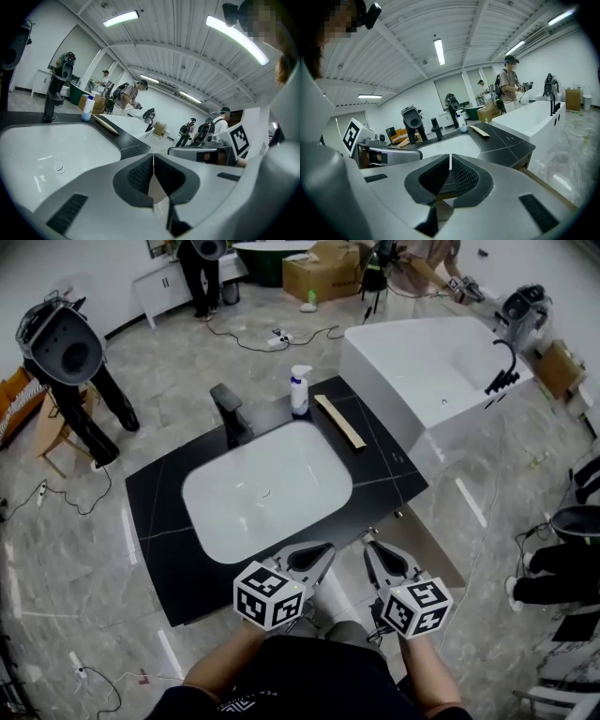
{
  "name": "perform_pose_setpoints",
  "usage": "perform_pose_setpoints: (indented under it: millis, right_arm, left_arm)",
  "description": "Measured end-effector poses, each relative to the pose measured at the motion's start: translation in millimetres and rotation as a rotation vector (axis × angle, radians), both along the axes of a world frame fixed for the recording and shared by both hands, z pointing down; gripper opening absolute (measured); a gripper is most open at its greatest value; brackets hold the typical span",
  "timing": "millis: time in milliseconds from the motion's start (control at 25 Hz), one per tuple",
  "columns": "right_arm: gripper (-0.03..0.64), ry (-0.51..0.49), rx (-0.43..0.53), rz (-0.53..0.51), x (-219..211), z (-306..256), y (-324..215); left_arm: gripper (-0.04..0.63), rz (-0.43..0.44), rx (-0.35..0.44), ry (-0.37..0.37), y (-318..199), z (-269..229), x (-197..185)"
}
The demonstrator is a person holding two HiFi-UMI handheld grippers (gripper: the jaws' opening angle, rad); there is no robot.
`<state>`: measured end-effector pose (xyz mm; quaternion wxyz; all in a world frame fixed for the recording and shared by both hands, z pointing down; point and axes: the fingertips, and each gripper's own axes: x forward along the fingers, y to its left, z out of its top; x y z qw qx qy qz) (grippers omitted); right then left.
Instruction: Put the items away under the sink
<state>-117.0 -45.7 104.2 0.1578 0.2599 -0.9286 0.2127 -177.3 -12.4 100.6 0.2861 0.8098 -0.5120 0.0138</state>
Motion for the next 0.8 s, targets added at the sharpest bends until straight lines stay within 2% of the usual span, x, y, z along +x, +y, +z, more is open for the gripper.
perform_pose_setpoints:
  millis: [480,800]
  right_arm:
    - [0.04,0.046,0.008,0.002,-27,9,-65]
    - [0.04,0.037,0.014,-0.101,-44,9,-123]
  left_arm:
    - [0.014,-0.056,-0.016,0.011,-44,7,-36]
    - [0.014,-0.12,-0.023,-0.01,-102,9,-42]
